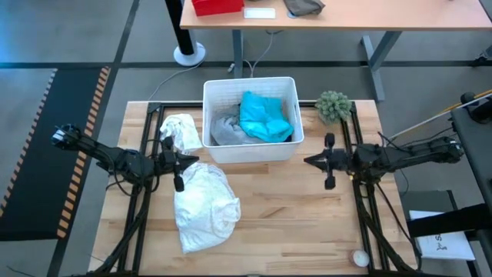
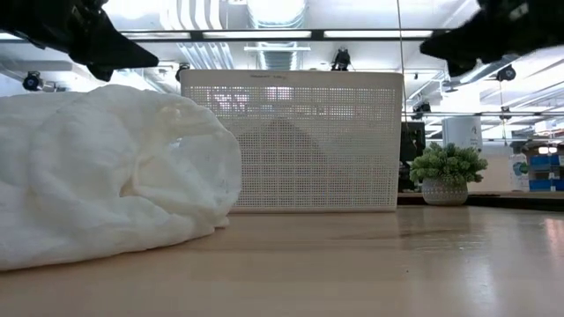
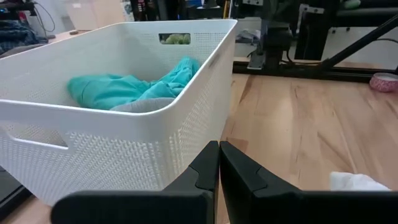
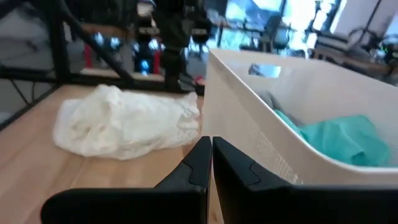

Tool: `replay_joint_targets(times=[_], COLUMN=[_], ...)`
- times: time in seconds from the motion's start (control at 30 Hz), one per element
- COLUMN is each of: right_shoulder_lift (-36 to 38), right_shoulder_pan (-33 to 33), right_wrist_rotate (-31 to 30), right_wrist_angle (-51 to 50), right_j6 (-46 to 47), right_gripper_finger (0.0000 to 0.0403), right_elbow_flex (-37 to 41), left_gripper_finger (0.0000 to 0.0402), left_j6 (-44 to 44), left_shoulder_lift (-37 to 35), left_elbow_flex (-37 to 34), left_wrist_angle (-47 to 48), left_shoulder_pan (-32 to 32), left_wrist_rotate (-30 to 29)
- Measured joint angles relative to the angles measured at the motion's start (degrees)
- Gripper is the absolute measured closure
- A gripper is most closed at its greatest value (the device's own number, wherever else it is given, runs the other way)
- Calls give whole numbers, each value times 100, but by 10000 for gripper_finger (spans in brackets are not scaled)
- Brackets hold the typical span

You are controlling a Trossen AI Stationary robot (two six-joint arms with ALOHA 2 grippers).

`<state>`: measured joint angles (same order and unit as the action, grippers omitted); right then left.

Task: Sort clothes
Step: Put the white sock into the white laundry bin

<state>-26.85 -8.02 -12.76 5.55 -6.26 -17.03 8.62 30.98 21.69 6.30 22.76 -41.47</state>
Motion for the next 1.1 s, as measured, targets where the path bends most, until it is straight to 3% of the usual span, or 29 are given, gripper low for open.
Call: replay_joint_targets(times=[0.17, 0.5, 0.67, 0.9, 1.1], right_shoulder_lift=[1082, 2678, 2638, 2686, 2586], right_shoulder_pan=[23, 185, 193, 196, 197], right_wrist_rotate=[742, 1004, 1168, 1163, 653], right_wrist_angle=[329, -531, -355, -309, -362], right_j6=[37, 334, 581, 488, 717], right_gripper_finger=[403, 403, 403, 403, 403], right_elbow_flex=[625, 1153, 1592, 1627, 1627], left_gripper_finger=[402, 402, 402, 402, 402], left_j6=[-11, 162, 308, 773, 1181], left_shoulder_lift=[1, 0, 7, 13, 108], left_elbow_flex=[0, 0, 0, 0, 0], left_wrist_angle=[65, 203, 381, 896, 1211], left_shoulder_pan=[-8, -413, -737, -1053, -1243], left_wrist_rotate=[-30, -43, 177, 199, 201])
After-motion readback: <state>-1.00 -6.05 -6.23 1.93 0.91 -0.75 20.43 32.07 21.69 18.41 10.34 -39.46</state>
